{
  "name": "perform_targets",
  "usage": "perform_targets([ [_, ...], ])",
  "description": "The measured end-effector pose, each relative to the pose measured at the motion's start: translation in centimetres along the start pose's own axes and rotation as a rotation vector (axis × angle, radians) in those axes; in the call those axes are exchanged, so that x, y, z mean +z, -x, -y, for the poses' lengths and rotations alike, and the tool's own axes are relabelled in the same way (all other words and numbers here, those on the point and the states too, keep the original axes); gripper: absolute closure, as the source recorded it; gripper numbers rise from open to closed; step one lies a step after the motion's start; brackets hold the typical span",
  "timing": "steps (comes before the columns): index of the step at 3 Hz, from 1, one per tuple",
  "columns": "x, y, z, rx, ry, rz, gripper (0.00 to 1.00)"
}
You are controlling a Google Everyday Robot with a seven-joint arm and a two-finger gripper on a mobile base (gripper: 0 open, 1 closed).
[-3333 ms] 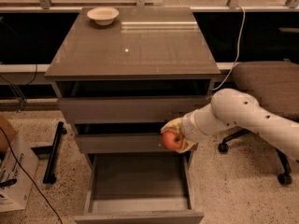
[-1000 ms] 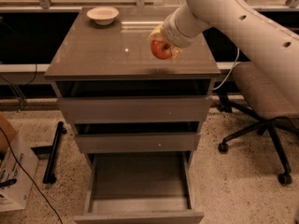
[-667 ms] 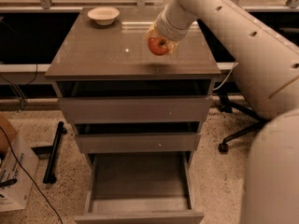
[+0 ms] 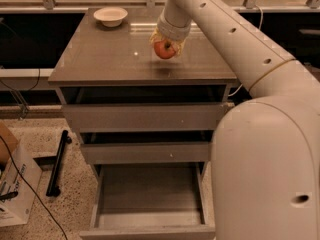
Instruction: Pick apple from bottom drawer and place on counter
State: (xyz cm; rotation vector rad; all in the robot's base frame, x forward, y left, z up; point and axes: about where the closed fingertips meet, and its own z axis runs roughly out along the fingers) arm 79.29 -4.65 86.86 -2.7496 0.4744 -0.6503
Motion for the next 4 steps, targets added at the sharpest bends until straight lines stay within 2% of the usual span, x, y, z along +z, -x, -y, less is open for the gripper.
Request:
perform_targets([
  [2,2.7,-0.8,0.3,-0.077,0.110,-0.001,0.36],
  [3,3.8,-1.1,0.4,-0.099,0.147,-0.005,0.11],
  [4,3.8,-1.6,0.9,-0.119,0.146,-0.030,0.00],
])
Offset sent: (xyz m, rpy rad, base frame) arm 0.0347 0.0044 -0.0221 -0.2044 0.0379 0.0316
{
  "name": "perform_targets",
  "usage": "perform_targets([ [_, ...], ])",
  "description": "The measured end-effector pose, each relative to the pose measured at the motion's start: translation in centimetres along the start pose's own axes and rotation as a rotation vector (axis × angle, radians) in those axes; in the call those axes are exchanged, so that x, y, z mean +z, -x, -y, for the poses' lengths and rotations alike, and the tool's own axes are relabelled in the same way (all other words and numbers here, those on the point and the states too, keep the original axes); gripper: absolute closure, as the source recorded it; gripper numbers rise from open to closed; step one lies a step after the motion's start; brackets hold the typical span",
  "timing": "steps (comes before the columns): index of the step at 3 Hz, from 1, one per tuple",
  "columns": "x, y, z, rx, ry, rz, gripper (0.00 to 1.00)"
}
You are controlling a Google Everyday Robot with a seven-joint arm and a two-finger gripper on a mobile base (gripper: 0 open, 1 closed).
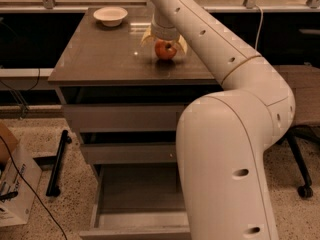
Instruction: Pick apple from bottom drawer and place on counter
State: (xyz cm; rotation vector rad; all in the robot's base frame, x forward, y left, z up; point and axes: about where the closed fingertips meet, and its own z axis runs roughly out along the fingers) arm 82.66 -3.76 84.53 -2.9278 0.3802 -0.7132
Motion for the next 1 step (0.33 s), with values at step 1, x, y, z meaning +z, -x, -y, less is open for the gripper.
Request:
perform_targets([
  [1,0.00,-0.01,0.01,0.000,0.000,0.000,0.00],
])
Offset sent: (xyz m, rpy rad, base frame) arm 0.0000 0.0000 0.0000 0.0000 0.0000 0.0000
